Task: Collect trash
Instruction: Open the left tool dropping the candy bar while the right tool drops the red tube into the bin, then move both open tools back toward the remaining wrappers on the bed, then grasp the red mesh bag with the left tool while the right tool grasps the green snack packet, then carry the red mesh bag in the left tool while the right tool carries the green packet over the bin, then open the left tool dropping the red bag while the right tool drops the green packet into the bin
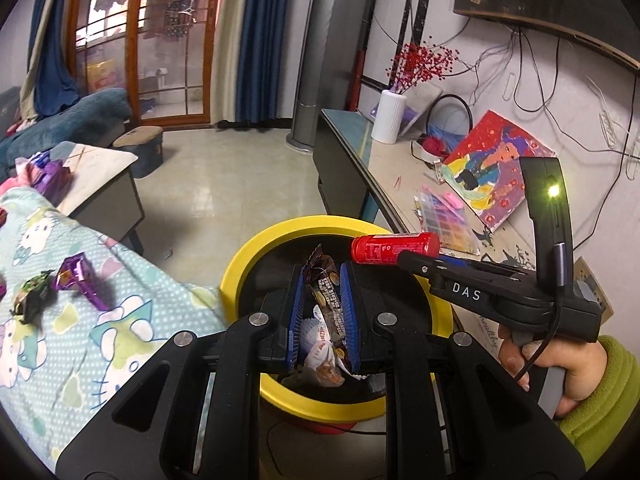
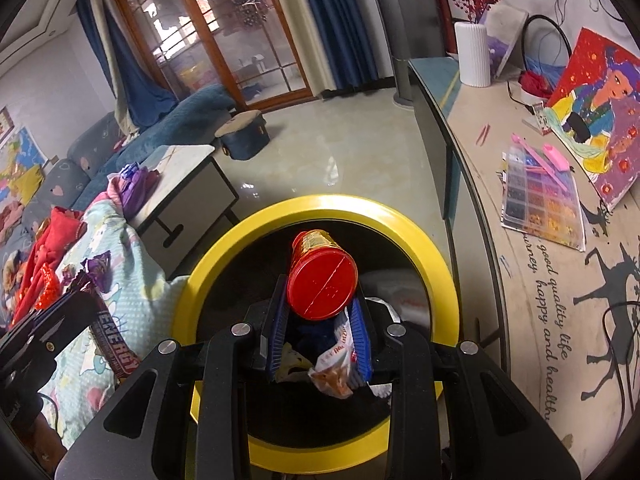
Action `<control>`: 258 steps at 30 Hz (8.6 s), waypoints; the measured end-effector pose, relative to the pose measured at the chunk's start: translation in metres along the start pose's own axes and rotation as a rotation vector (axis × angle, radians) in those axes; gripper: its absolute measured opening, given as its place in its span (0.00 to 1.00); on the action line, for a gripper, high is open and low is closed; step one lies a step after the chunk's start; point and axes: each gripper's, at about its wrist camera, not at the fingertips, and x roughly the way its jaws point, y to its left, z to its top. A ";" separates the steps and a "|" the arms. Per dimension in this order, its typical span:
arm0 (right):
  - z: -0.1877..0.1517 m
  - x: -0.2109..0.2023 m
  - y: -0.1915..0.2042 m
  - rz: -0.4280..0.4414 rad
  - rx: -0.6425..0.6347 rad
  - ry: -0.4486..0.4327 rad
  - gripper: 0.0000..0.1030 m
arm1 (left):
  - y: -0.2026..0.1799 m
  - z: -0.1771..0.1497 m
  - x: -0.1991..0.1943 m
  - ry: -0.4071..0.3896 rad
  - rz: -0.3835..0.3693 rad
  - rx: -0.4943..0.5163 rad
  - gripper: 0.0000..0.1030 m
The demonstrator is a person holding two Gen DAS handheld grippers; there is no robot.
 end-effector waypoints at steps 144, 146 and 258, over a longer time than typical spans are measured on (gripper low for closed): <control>-0.052 0.048 0.343 0.434 -0.454 0.201 0.11 | 0.315 -0.095 -0.160 -0.190 0.513 -0.695 0.07; -0.048 0.043 0.341 0.439 -0.451 0.192 0.11 | 0.309 -0.088 -0.164 -0.208 0.505 -0.673 0.07; 0.009 0.021 -0.001 0.022 0.051 0.103 0.40 | 0.027 -0.024 0.012 0.094 0.084 0.057 0.66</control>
